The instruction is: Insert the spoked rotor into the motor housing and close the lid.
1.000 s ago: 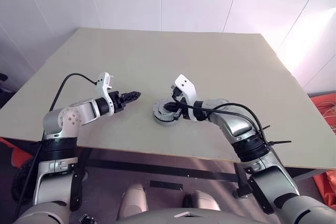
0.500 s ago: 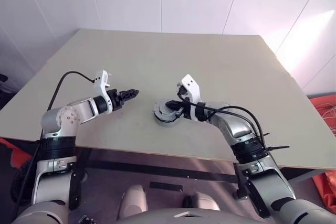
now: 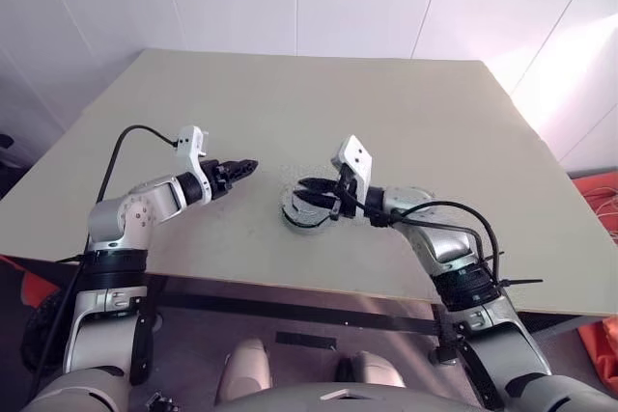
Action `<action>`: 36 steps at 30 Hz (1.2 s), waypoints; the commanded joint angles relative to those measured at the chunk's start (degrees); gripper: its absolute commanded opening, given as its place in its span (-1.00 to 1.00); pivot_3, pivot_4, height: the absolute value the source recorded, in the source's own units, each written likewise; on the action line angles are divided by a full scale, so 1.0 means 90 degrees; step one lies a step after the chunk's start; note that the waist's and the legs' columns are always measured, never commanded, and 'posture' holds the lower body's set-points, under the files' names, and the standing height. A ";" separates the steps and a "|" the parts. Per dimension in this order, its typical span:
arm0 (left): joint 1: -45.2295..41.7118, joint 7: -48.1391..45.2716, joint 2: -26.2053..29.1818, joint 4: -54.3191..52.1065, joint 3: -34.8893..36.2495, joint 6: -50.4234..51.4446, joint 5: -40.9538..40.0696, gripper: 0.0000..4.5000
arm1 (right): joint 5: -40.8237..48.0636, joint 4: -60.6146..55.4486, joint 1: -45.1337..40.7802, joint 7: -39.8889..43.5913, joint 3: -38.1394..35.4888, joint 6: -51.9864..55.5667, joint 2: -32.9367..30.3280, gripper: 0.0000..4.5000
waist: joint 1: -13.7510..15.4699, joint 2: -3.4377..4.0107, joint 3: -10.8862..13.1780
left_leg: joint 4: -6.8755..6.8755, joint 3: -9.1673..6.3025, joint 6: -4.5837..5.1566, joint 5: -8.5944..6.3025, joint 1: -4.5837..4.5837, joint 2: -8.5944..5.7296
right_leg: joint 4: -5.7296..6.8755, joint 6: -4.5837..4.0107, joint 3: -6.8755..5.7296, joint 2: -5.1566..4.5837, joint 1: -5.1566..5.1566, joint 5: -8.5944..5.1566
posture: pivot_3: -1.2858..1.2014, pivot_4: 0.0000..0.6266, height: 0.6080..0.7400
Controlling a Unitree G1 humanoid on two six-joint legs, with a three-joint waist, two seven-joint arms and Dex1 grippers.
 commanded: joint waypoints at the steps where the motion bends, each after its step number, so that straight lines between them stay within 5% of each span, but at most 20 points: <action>1: -0.0142 -0.0088 0.0082 -0.0094 0.0044 -0.0138 0.0021 0.15 | 0.0017 0.0044 -0.0184 0.0058 -0.0123 -0.0481 0.0031 0.03 | -0.0006 0.0000 0.0000 | 0.0000 0.0000 0.0000 0.0000 0.0005 0.0000 | 0.0001 0.0001 0.0000 0.0000 0.0001 -0.0001 | 0.03 -1.00 1.00; 7: -0.0148 -0.0119 0.0067 -0.0125 0.0037 -0.0127 0.0050 0.15 | -0.0014 0.0351 -0.0285 0.0112 -0.0097 -0.0735 0.0081 0.97 | -0.0008 0.0000 0.0000 | -0.0001 0.0000 0.0001 0.0000 0.0009 0.0001 | 0.0004 0.0000 0.0000 0.0000 0.0002 0.0000 | 0.03 -1.00 1.00; 36: -0.0150 -0.0105 0.0143 -0.0228 0.0126 -0.0067 0.0029 0.15 | -0.0844 0.2017 -0.0183 -0.0084 0.0142 -0.1920 0.0431 0.99 | -0.0161 -0.0001 0.0000 | -0.0016 0.0001 0.0010 -0.0005 0.0006 -0.0002 | 0.0000 -0.0035 0.0000 0.0000 -0.0004 0.0016 | 0.03 -1.00 1.00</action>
